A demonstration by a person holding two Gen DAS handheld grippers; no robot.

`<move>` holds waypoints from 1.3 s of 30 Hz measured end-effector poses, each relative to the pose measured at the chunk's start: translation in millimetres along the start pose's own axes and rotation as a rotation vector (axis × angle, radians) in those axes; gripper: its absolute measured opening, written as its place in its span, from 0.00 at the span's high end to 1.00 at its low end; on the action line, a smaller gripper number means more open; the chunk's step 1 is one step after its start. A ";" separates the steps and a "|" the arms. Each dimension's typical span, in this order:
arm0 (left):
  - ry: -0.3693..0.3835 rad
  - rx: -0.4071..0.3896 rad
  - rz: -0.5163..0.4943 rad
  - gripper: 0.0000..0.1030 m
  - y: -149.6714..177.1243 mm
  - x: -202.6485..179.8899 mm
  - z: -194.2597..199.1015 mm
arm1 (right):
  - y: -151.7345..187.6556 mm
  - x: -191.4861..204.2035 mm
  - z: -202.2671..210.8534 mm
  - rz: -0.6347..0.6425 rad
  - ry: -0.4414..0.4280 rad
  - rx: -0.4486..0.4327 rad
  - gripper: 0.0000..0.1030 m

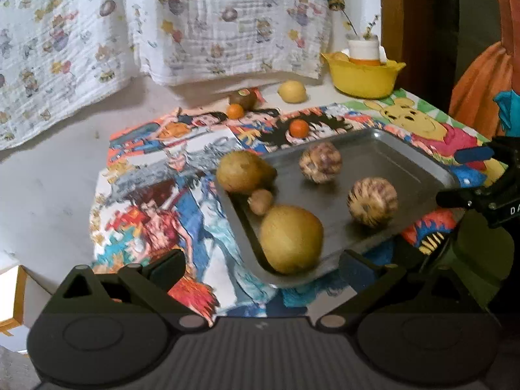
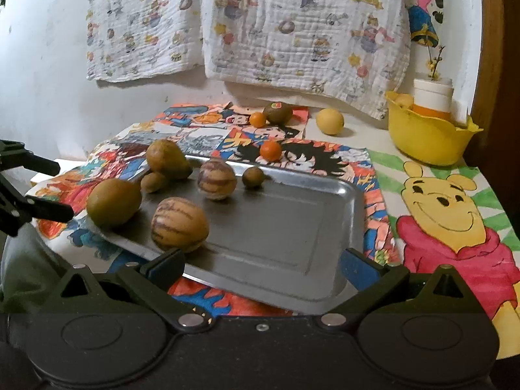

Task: Organize fruits
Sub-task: 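Open both tools to release the pear and small brown fruit on the tray, then reach the right tool to the yellow lemon while the left tool reaches an orange tangerine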

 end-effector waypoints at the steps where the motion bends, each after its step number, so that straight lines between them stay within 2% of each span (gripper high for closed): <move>1: -0.004 -0.002 0.005 0.00 -3.8 2.7 0.6 | -1.9 -1.3 -0.7 -0.001 0.002 -0.001 0.01; 12: -0.017 0.000 0.054 0.00 -53.1 30.3 -19.5 | -41.0 -17.1 -28.3 -0.011 -0.003 0.001 0.01; 25: -0.002 0.056 0.094 0.01 -114.2 63.0 -97.7 | -99.1 -50.3 -93.2 -0.081 0.018 0.001 0.01; 31: 0.041 0.062 0.095 0.01 -139.0 70.8 -138.9 | -122.5 -56.2 -123.9 -0.065 0.042 0.020 0.01; 35: 0.098 0.049 0.072 0.01 -150.2 65.6 -158.3 | -140.3 -64.0 -144.4 -0.047 0.088 0.022 0.01; 39: 0.169 0.027 0.042 0.01 -160.2 51.8 -173.6 | -159.6 -78.2 -169.0 -0.080 0.083 0.041 0.01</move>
Point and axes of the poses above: each gripper's, at about its wrist camera, not at the fingertips, and z roughly against the way its jaws point, x to its left, y to its underside, the point moved 3 cm from there along -z, roughly the way its jaws point, and after that the axes turned 2 degrees about z, right-handed, at the moved point
